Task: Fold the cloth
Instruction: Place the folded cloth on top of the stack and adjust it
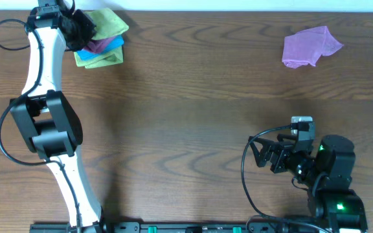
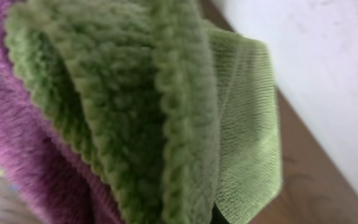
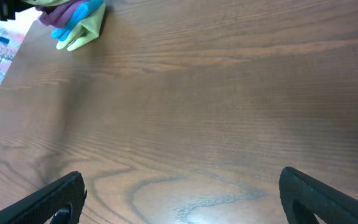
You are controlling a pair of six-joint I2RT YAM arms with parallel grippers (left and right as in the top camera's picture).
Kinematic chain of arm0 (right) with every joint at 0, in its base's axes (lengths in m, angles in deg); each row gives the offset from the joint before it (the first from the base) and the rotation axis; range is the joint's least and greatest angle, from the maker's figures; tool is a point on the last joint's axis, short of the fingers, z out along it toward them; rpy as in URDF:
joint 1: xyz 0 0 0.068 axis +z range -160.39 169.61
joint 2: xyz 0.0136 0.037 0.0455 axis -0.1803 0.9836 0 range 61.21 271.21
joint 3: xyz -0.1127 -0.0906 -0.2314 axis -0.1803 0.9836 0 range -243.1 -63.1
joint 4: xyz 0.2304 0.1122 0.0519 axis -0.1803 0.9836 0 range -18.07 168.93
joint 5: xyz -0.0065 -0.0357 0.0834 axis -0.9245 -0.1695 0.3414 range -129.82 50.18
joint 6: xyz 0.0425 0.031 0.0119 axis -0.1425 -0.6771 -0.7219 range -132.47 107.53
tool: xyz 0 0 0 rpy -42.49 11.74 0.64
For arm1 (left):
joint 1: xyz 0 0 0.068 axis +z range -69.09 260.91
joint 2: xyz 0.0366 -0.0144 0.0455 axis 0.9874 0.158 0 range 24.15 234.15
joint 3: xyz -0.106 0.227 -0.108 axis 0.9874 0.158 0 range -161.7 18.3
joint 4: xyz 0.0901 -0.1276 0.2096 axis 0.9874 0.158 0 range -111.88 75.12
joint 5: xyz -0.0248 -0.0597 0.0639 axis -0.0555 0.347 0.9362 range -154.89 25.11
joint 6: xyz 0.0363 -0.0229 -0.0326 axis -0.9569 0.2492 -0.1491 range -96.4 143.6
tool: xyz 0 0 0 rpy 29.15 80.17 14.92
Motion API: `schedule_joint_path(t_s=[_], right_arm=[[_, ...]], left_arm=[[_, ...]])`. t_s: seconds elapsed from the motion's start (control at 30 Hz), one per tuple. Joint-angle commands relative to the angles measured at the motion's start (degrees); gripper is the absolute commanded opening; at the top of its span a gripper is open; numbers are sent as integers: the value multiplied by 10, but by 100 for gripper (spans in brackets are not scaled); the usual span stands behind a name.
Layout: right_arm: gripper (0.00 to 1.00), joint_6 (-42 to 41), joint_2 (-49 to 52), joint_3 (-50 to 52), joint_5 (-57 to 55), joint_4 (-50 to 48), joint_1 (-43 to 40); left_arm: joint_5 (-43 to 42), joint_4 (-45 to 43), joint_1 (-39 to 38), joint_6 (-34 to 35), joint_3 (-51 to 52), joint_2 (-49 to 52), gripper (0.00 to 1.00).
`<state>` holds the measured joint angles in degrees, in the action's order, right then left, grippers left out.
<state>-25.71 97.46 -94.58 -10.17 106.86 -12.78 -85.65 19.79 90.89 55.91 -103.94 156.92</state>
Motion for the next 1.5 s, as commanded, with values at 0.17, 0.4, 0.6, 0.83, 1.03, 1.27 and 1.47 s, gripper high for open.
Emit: schedule_joint_path(t_s=[0.17, 0.4, 0.6, 0.83, 1.03, 1.27, 1.47], right_arm=[[99, -7, -2, 2, 6, 0, -4], [99, -7, -2, 2, 6, 0, -4], [99, -7, -2, 2, 6, 0, -4], [99, -7, -2, 2, 6, 0, -4], [99, -7, -2, 2, 6, 0, -4], [99, -7, -2, 2, 6, 0, -4], [99, -7, -2, 2, 6, 0, -4]], left_arm=[[76, 41, 2, -49, -13, 2, 5], [76, 54, 3, -66, -13, 2, 28], [76, 59, 6, -71, -14, 2, 45], [72, 67, 19, -107, -14, -19, 70], [73, 67, 28, -116, -14, -49, 86], [73, 75, 42, -116, -14, -79, 91], [31, 64, 39, -116, -14, -97, 49]])
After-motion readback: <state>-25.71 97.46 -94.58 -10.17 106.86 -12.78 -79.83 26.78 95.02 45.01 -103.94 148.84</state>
